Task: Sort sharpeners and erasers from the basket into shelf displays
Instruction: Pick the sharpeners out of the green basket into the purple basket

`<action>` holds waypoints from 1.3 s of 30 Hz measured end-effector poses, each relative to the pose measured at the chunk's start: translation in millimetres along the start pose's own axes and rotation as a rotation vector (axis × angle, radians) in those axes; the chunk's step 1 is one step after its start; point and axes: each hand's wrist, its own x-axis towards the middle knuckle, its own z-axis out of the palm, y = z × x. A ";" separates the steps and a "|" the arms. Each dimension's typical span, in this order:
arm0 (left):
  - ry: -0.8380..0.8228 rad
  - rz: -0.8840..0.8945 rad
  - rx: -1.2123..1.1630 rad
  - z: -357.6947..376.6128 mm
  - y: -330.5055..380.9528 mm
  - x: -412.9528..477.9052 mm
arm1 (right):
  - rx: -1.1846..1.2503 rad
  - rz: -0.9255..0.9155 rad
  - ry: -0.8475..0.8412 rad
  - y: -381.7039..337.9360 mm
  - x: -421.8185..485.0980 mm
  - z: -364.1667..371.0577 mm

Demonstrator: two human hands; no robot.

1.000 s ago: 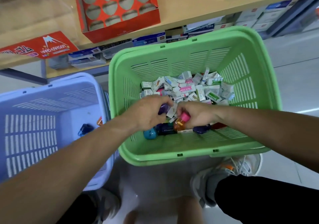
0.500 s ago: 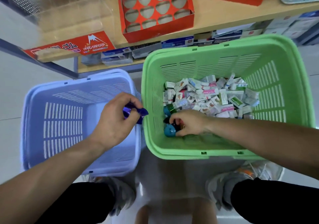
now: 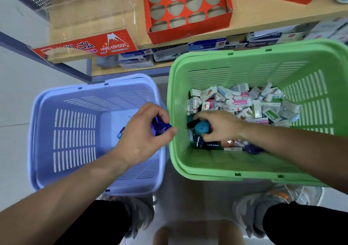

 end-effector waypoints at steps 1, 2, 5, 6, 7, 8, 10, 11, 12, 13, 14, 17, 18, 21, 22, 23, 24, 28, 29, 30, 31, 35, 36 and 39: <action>-0.004 0.004 0.004 2.0 0.1 -0.1 | -0.025 0.007 -0.002 3.8 0.0 -2.9; -0.006 0.005 0.006 3.2 -0.5 -0.6 | -0.050 0.009 -0.006 4.4 2.2 -2.2; -0.003 0.025 0.035 4.5 -1.5 0.0 | -0.089 -0.003 0.029 -1.5 9.5 14.3; -0.002 0.033 0.045 4.6 -1.9 0.6 | -0.103 -0.002 0.049 -2.8 12.1 21.1; -0.002 0.037 0.051 4.6 -1.9 1.1 | -0.113 0.008 0.063 -3.8 14.2 25.7; -0.003 0.040 0.055 5.0 -2.1 1.5 | -0.119 0.018 0.077 -4.3 15.9 28.5; -0.001 0.045 0.061 5.4 -2.1 1.4 | -0.126 0.026 0.094 -6.4 19.2 31.5; -0.001 0.049 0.061 5.4 -2.3 1.0 | -0.125 0.027 0.092 -8.7 20.5 32.5; -0.002 0.052 0.062 5.4 -2.3 1.0 | -0.125 0.020 0.092 -10.4 21.6 34.1; -0.005 0.054 0.065 5.2 -2.3 1.0 | -0.128 0.009 0.087 -11.3 22.2 35.8; -0.008 0.054 0.065 4.9 -2.2 0.7 | -0.131 0.000 0.074 -11.7 22.3 37.3; -0.014 0.056 0.062 4.1 -1.8 0.8 | -0.155 -0.014 0.019 -8.8 21.1 41.1; -0.015 0.057 0.068 4.2 -1.9 1.1 | -0.166 -0.020 0.003 -8.4 20.5 40.3; -0.019 0.059 0.077 3.9 -2.4 1.5 | -0.143 -0.011 -0.028 -7.6 19.5 32.5; -0.025 0.058 0.082 3.3 -2.7 1.3 | -0.087 0.000 -0.014 -8.9 17.8 27.6; -0.037 0.054 0.086 2.0 -2.6 1.2 | -0.014 0.013 0.010 -10.9 15.2 21.1; -0.048 0.048 0.090 -0.5 -2.5 1.2 | 0.053 0.021 0.043 -14.0 11.4 12.7; -0.034 0.013 0.118 -29.1 0.8 0.6 | 0.184 0.001 0.218 -47.9 -18.2 -40.6; -0.030 -0.017 0.123 -41.8 1.8 -0.6 | 0.212 -0.021 0.267 -61.4 -28.0 -56.3; -0.032 -0.058 0.112 -55.9 1.9 -2.9 | 0.230 -0.053 0.319 -77.8 -38.5 -72.1; -0.034 -0.103 0.101 -70.4 -0.1 -5.9 | 0.234 -0.090 0.378 -95.4 -47.3 -85.9; 0.026 -0.191 0.166 -109.6 -27.2 -20.4 | 0.174 -0.273 0.527 -180.7 -52.6 -109.4; 0.021 -0.219 0.183 -112.4 -38.7 -24.8 | 0.145 -0.301 0.514 -200.0 -42.2 -103.7; -0.075 -0.322 0.236 -109.9 -81.7 -42.9 | 0.042 -0.277 0.344 -238.3 11.9 -63.1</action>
